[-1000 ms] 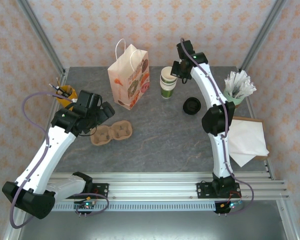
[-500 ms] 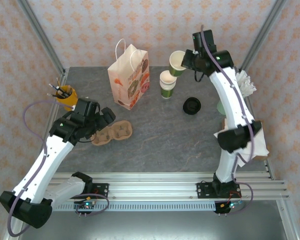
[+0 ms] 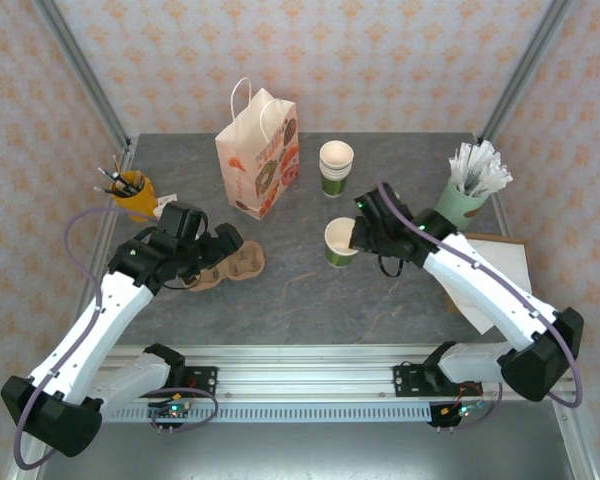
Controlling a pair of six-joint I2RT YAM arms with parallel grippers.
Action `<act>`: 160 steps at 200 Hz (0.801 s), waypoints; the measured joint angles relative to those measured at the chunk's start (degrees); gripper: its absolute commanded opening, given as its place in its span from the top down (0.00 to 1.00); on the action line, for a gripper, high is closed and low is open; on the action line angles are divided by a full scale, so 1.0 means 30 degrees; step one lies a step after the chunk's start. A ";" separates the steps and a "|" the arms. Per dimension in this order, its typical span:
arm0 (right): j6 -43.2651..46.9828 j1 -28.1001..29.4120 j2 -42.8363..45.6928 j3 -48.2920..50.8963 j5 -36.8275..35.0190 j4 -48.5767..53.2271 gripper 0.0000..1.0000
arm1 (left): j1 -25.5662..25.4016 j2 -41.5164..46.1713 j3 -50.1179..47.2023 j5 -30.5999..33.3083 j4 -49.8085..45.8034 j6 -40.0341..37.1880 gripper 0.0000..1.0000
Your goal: Pack the takeout coffee
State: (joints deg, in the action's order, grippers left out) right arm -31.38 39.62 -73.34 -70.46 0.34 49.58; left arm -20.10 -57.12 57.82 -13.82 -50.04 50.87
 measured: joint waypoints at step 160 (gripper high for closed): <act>-0.0947 0.1537 -0.6594 0.0415 -0.1479 -0.5858 0.89 | -0.1435 -0.0605 -0.1654 -0.1122 0.1064 0.1035 0.00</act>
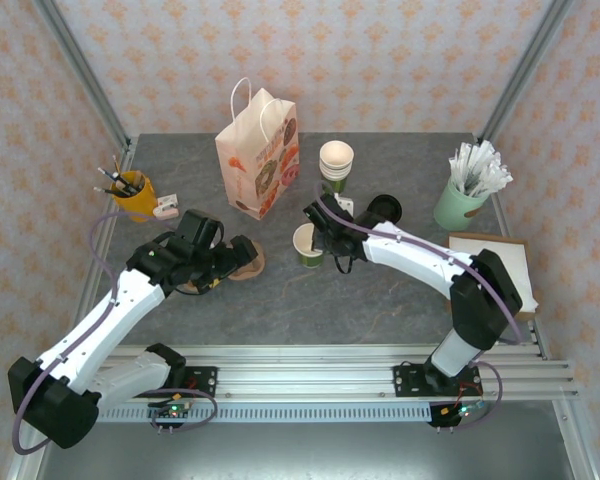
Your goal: Pack the takeout coffee
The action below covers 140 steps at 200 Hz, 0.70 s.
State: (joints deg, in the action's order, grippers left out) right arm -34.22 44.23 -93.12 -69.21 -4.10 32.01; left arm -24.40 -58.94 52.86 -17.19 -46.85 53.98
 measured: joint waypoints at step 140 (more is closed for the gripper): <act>0.2004 -0.6193 0.4262 -0.1151 0.1639 0.2011 0.36 | 0.0000 -0.0867 0.0000 0.0000 0.0058 -0.0015 0.00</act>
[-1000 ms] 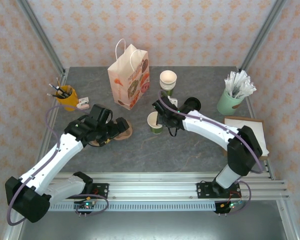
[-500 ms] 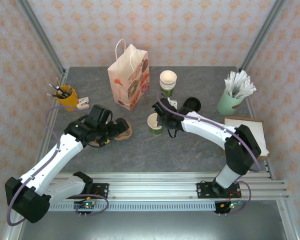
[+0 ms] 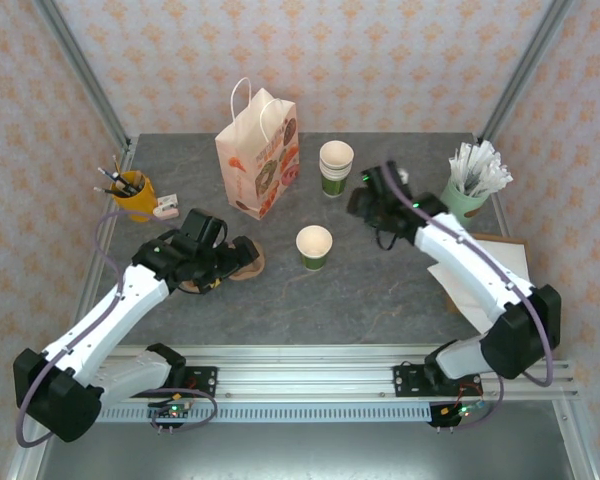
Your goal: Pack the takeout coffee
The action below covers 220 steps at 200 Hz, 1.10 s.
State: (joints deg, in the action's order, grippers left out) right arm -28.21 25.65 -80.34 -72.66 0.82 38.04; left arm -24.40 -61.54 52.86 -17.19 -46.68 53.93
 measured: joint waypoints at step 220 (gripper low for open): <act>0.6441 -0.3497 -1.0571 -0.4073 0.3228 -0.1902 0.66 | -0.0160 -0.2798 0.1639 0.0882 -0.0270 -0.0488 0.00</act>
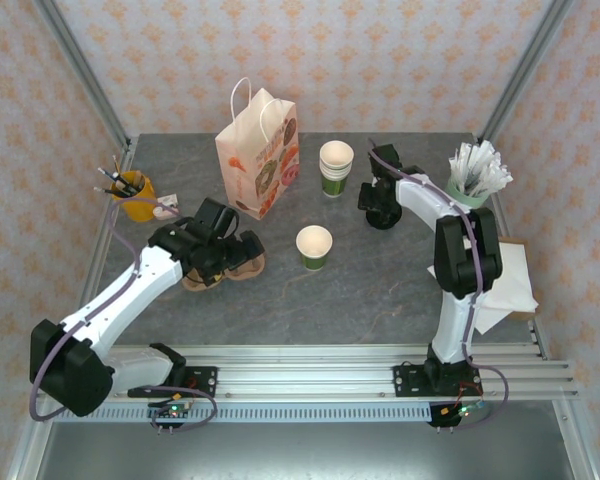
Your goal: Pack the takeout coffee
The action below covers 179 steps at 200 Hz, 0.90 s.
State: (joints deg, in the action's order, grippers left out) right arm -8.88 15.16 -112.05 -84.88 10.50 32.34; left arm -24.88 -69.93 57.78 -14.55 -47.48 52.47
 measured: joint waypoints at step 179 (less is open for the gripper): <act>-0.0080 0.0007 0.1428 0.0401 -0.0197 -0.0226 0.81 | 0.0000 -0.0255 0.0561 0.0073 -0.0372 -0.0168 0.00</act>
State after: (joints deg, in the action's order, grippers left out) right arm -9.13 15.18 -107.77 -83.68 9.91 31.66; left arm -24.88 -70.70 59.46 -14.33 -48.60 51.96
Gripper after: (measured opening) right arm 0.196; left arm 0.998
